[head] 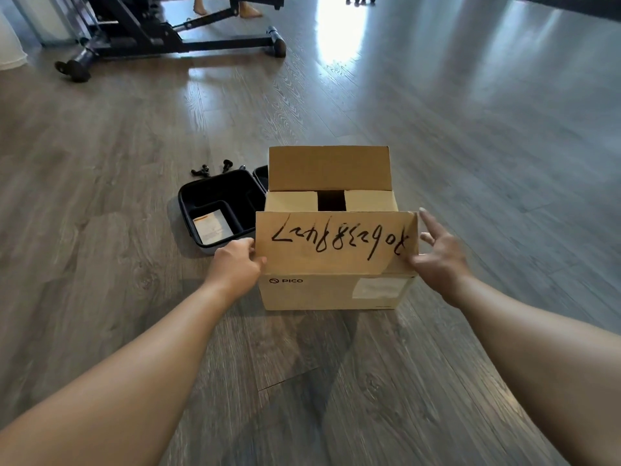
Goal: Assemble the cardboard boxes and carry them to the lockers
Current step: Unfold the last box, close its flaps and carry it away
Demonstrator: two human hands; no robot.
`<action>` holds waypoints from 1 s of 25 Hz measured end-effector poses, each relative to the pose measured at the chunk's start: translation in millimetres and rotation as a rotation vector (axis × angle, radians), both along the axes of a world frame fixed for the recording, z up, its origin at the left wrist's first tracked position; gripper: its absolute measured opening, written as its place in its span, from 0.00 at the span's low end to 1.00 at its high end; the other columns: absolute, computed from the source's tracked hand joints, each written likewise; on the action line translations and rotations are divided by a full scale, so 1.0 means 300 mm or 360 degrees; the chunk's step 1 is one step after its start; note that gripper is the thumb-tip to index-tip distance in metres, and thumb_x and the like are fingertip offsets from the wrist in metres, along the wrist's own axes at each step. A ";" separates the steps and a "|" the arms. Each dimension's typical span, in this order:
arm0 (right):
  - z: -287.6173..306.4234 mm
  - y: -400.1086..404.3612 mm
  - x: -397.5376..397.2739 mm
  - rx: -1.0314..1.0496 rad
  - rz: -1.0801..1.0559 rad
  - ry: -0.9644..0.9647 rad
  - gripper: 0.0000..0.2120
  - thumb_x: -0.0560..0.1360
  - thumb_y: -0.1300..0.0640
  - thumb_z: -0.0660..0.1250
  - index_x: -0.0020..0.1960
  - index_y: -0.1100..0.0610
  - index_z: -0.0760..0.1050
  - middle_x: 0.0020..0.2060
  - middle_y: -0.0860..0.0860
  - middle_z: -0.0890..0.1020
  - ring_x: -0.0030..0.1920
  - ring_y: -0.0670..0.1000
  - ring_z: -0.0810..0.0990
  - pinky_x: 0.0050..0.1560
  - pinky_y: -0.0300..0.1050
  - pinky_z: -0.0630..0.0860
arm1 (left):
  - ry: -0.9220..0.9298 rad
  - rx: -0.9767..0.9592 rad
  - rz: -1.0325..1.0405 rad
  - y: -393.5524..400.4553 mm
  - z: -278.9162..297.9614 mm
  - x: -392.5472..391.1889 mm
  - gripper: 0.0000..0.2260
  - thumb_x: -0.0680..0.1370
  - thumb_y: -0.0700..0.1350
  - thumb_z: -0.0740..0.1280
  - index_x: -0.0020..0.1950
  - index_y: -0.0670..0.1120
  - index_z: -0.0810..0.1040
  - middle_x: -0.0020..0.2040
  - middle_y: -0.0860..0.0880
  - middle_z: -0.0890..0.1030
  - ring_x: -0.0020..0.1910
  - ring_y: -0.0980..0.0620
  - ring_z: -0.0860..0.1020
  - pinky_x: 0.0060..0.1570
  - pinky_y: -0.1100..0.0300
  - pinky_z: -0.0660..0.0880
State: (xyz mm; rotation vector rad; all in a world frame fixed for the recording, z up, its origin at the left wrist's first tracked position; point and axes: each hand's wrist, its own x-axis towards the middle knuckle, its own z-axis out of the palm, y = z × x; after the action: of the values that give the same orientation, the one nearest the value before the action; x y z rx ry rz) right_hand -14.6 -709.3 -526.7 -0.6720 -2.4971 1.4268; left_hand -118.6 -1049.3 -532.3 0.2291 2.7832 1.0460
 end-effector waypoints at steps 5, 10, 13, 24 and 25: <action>-0.065 0.011 0.020 0.0025 -0.0040 -0.0125 0.14 0.70 0.56 0.78 0.55 0.49 0.86 0.49 0.47 0.87 0.50 0.49 0.85 0.54 0.56 0.83 | 0.0001 -0.0201 -0.0093 0.020 0.001 -0.031 0.28 0.77 0.44 0.68 0.76 0.56 0.67 0.64 0.50 0.80 0.64 0.47 0.76 0.59 0.53 0.76; -0.054 0.031 0.010 0.0253 -0.0315 -0.0118 0.04 0.71 0.55 0.73 0.44 0.51 0.86 0.36 0.47 0.86 0.41 0.53 0.85 0.46 0.52 0.83 | 0.0088 -0.0312 -0.0325 0.022 -0.012 -0.025 0.20 0.75 0.44 0.72 0.66 0.55 0.79 0.60 0.57 0.81 0.57 0.52 0.78 0.60 0.56 0.75; -0.035 0.046 -0.054 0.0288 -0.0451 -0.0292 0.15 0.71 0.58 0.70 0.58 0.54 0.81 0.50 0.52 0.83 0.52 0.57 0.82 0.47 0.46 0.77 | 0.0149 -0.0245 -0.0411 0.036 -0.006 0.002 0.19 0.75 0.43 0.74 0.65 0.52 0.81 0.58 0.58 0.80 0.50 0.57 0.77 0.57 0.62 0.74; 0.007 0.146 -0.154 -0.0806 -0.0413 -0.0280 0.31 0.75 0.71 0.67 0.72 0.46 0.71 0.52 0.52 0.82 0.52 0.54 0.80 0.41 0.48 0.73 | -0.0045 -0.0184 -0.0423 0.069 -0.015 0.029 0.27 0.74 0.53 0.75 0.72 0.55 0.74 0.67 0.58 0.77 0.62 0.56 0.76 0.64 0.55 0.75; 0.007 0.141 -0.150 -0.0830 -0.0409 -0.0218 0.32 0.75 0.70 0.68 0.73 0.44 0.70 0.53 0.53 0.83 0.51 0.54 0.81 0.40 0.49 0.74 | -0.0044 -0.0179 -0.0397 0.077 -0.017 0.031 0.27 0.74 0.54 0.75 0.72 0.55 0.74 0.67 0.57 0.78 0.63 0.55 0.76 0.64 0.55 0.75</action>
State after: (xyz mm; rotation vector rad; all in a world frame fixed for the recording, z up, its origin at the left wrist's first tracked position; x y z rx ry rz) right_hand -59.7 -666.9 -524.8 -1.1664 -2.0232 1.9932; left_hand -109.3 -1026.1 -537.3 0.5267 2.6891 0.8246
